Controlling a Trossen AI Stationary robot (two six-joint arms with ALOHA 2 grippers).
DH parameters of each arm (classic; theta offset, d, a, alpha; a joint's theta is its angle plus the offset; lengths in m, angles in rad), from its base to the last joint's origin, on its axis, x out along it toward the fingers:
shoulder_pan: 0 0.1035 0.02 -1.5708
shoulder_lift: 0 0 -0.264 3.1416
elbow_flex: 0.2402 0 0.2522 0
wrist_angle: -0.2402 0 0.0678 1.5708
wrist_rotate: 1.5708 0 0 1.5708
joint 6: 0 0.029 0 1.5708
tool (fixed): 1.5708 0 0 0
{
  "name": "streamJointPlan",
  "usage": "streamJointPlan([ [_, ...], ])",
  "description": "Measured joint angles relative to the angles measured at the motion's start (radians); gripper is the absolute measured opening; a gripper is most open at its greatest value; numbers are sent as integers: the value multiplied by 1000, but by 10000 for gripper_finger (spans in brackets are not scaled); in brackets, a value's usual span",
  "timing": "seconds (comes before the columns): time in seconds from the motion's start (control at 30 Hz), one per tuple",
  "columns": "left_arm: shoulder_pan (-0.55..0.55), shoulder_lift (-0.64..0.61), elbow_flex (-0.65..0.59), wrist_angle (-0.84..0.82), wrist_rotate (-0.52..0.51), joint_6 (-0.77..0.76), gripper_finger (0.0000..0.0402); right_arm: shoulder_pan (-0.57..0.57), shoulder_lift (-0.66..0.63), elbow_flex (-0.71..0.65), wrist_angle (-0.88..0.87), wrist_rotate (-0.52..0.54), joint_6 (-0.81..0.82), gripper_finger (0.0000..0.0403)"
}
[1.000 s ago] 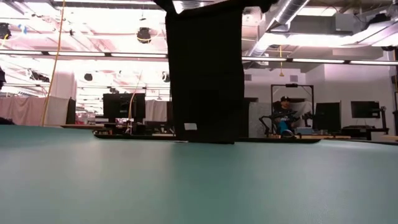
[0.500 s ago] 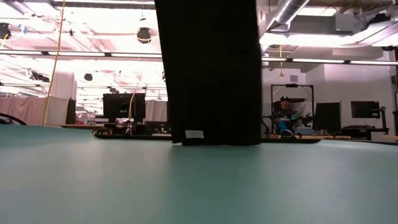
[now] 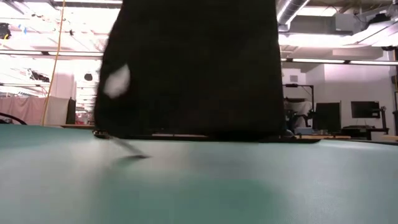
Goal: Roll towel into tight, uniform cylinder
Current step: Roll the black towel
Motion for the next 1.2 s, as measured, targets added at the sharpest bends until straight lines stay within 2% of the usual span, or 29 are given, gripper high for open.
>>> streamJointPlan([
  [0.1,100,0,-20,-59,80,-25,0,-78,1,-18,-121,2,141,0],
  [0.17,172,0,-59,-91,148,-35,0,-139,2,-29,-263,-20,287,0],
  [0.23,248,-1,-130,-83,208,-26,0,-208,2,-35,-447,-100,489,0],
  [0.33,353,0,-271,-41,298,8,0,-319,16,-35,-683,-303,791,0],
  [0.43,441,0,-436,69,382,85,0,-406,63,-35,-826,-349,919,0],
  [0.57,529,1,-614,244,394,190,0,-510,139,-36,-906,-362,940,0],
  [0.7,609,0,-743,402,398,257,0,-621,241,-36,-917,-427,907,0],
  [0.87,683,-1,-833,493,414,280,0,-758,376,-35,-873,-522,848,0],
  [1.03,730,0,-882,543,427,308,4,-859,469,-35,-733,-617,748,2],
  [1.2,752,-1,-895,526,420,364,47,-935,503,-38,-630,-672,687,15],
])
